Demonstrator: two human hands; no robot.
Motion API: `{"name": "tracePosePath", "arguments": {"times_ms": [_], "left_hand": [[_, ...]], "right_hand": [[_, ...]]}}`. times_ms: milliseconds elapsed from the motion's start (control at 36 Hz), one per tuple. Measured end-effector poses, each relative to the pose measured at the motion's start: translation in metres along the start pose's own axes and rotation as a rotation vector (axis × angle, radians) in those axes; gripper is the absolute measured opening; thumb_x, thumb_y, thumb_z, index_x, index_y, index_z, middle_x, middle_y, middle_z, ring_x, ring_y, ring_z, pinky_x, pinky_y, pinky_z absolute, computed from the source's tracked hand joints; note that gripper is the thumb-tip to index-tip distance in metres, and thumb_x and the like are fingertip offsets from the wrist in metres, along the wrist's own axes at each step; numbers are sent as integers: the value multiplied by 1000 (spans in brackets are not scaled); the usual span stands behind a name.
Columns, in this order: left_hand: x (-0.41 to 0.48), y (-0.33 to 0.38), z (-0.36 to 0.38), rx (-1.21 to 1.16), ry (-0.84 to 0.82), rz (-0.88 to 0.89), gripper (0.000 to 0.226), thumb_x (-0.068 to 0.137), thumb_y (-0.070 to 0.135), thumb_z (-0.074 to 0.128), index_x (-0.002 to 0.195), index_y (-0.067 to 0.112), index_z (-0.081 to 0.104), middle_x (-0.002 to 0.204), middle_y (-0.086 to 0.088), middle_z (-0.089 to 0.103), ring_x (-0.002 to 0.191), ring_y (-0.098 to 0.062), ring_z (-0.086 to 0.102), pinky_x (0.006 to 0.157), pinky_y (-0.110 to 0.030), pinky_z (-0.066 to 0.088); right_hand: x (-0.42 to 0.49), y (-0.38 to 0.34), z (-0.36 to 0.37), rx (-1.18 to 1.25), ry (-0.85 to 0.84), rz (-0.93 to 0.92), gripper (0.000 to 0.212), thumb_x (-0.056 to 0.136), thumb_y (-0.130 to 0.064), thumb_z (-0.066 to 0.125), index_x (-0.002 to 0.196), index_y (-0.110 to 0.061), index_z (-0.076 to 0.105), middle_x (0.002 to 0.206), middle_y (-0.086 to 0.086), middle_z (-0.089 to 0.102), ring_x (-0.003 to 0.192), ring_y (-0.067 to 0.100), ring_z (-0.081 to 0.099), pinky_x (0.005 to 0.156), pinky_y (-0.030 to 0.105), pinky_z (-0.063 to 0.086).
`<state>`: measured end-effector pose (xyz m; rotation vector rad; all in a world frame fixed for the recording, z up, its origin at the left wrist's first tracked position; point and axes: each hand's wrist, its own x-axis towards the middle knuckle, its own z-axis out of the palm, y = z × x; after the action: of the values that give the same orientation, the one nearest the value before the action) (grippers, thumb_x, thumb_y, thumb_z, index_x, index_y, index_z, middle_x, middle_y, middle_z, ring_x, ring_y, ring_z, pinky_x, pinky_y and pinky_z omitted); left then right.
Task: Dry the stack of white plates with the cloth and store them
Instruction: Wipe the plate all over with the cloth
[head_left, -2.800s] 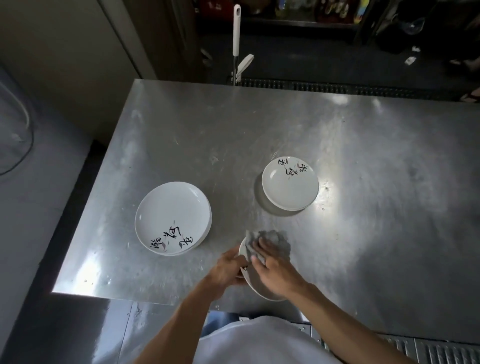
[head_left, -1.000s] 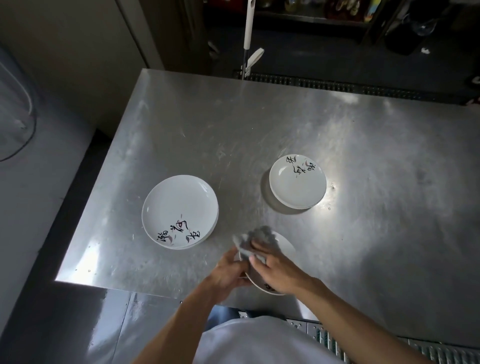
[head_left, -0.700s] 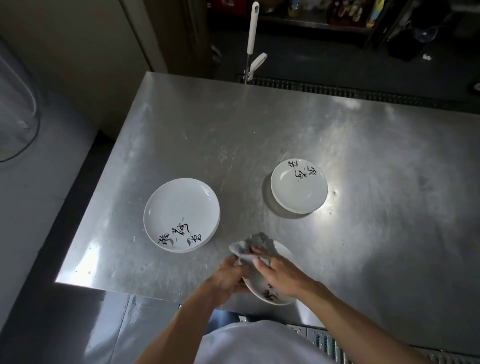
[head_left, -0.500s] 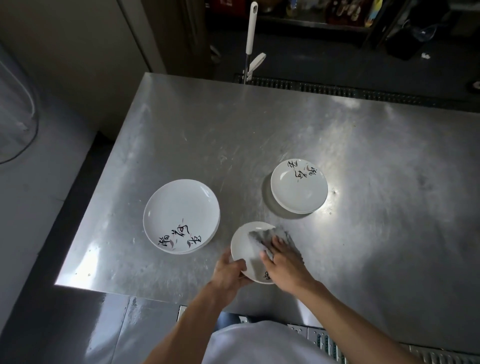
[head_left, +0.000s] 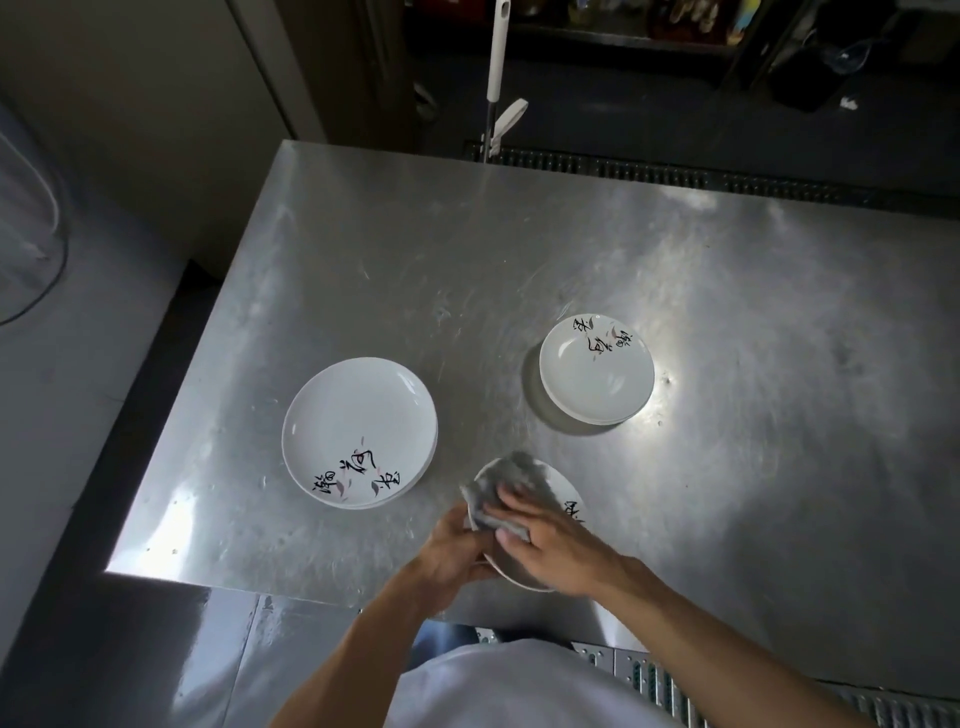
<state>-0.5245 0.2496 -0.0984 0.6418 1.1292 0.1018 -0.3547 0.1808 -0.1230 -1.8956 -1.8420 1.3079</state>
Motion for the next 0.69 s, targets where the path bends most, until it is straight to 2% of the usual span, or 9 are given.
{"name": "tracePosePath", "arguments": {"times_ms": [83,167,250,333,417,500,556,611,694], "left_hand": [[-3,2,-2,60,-11,-19,52,84,-6,57,131,15,58,113,-13,72,99,-31,72,88,-53,61],[2,2,0,-26,79,-52,59,86,-17,45,138,9,53,129,-25,61,99,-37,65,88,-59,57],[6,2,8,-180,163,-50,58,86,-19,42,137,8,50,129,-28,57,103,-42,60,94,-68,52],[3,-2,17,-243,123,-36,48,88,-15,46,125,15,50,114,-23,60,95,-39,65,82,-62,59],[0,-2,15,-133,135,-17,25,86,10,64,108,13,51,101,-16,64,83,-31,69,68,-45,60],[2,2,10,-2,120,-11,26,83,18,67,104,10,55,92,-11,71,81,-28,74,66,-38,59],[3,2,7,27,73,-13,35,82,13,66,115,7,54,102,-12,70,86,-27,75,70,-39,61],[4,3,5,0,49,-16,52,72,8,67,124,9,56,107,-13,70,84,-26,75,70,-38,61],[7,4,3,-40,39,-7,65,63,6,61,127,12,62,103,-14,70,79,-25,73,67,-40,60]], "right_hand": [[0,2,-13,49,-51,67,41,106,-51,31,147,-56,37,163,-20,15,151,-1,4,122,25,10],[5,7,-25,-91,-22,289,50,109,-44,28,157,-30,31,169,-3,6,155,16,2,126,35,2],[1,0,-20,-144,5,322,51,110,-39,24,159,-24,25,168,7,10,155,23,7,125,37,-2],[-6,-7,-10,108,83,309,48,109,-41,28,156,-32,28,164,4,23,151,22,16,121,33,14],[-13,-13,-4,347,103,390,47,102,-59,32,149,-53,32,157,-2,38,144,19,36,118,36,31],[-15,-14,-4,387,77,407,54,84,-86,27,128,-65,49,116,-9,67,111,11,62,103,37,48],[-12,-15,-6,351,21,350,60,87,-81,30,141,-57,42,138,-6,59,126,14,56,108,31,42],[-6,-8,-8,276,6,334,56,101,-59,36,153,-40,37,162,-6,30,148,16,33,119,29,27],[0,3,-13,146,125,396,49,108,-40,35,151,-17,42,164,3,24,153,21,18,123,31,10]]}}
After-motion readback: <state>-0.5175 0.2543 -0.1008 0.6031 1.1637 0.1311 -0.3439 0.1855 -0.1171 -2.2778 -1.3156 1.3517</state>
